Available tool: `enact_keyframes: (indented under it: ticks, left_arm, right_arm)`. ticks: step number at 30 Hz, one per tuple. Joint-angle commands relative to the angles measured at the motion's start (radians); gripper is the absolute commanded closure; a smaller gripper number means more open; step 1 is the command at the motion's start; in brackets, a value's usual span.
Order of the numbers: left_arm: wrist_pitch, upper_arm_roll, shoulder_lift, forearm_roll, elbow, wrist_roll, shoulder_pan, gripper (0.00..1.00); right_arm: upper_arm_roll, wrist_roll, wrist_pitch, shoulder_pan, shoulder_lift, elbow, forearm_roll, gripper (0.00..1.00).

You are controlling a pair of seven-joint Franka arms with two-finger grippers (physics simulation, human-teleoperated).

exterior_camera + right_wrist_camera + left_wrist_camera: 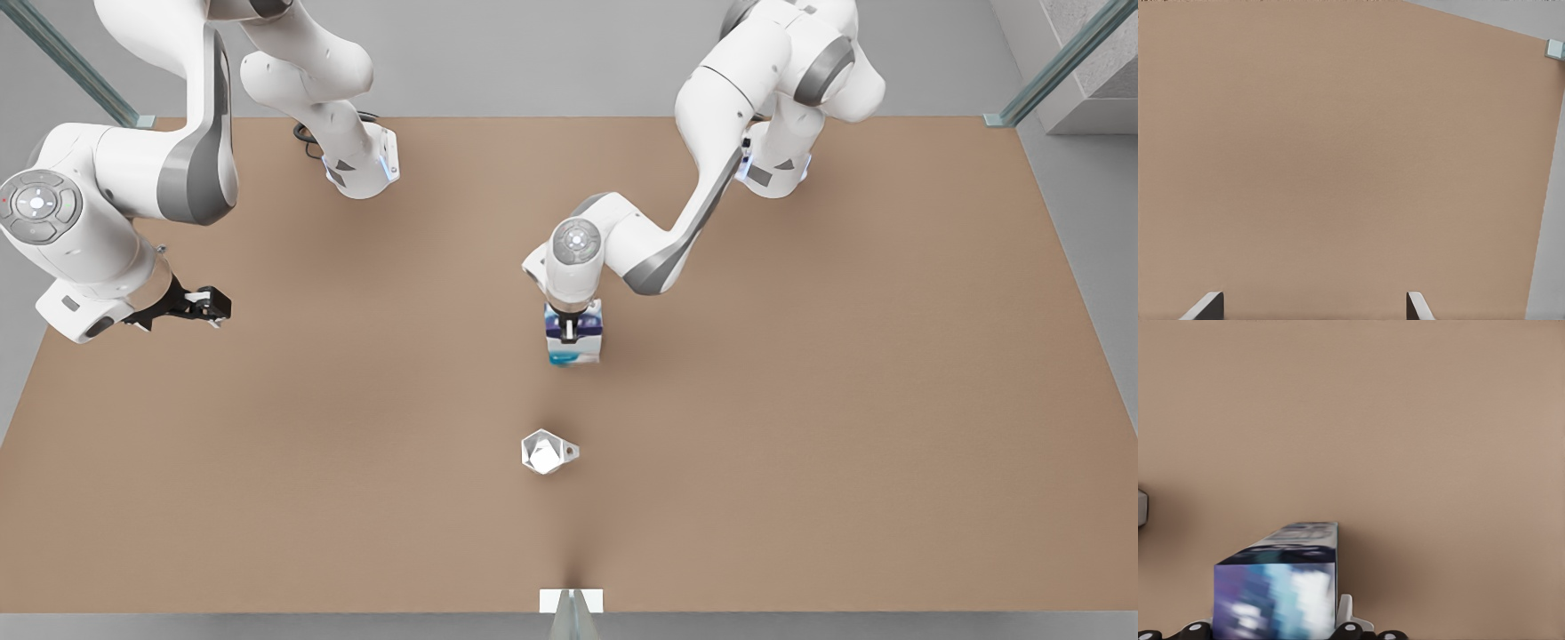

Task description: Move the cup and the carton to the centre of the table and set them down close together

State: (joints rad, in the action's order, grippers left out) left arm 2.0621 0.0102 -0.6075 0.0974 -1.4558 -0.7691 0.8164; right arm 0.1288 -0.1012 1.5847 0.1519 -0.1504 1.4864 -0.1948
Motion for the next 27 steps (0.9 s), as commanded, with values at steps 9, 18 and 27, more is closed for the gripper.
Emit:
enact_keyframes:
  ticks: [9,18,27]
  left_arm:
    - [-0.005,-0.001,0.011,0.042,0.0,-0.001,0.0,0.0]
    - [-0.281,0.188,0.199,0.177,0.095,0.054,-0.04,0.0]
    - [-0.465,0.154,0.287,-0.056,0.097,0.709,-0.703,0.0]
  right_arm:
    - [0.0,0.0,0.0,0.001,-0.001,0.0,0.0,0.0]
    - [0.0,0.0,0.003,0.001,-0.001,0.0,0.0,0.0]
    - [0.0,0.0,0.001,0.003,-0.001,0.0,0.0,0.0]
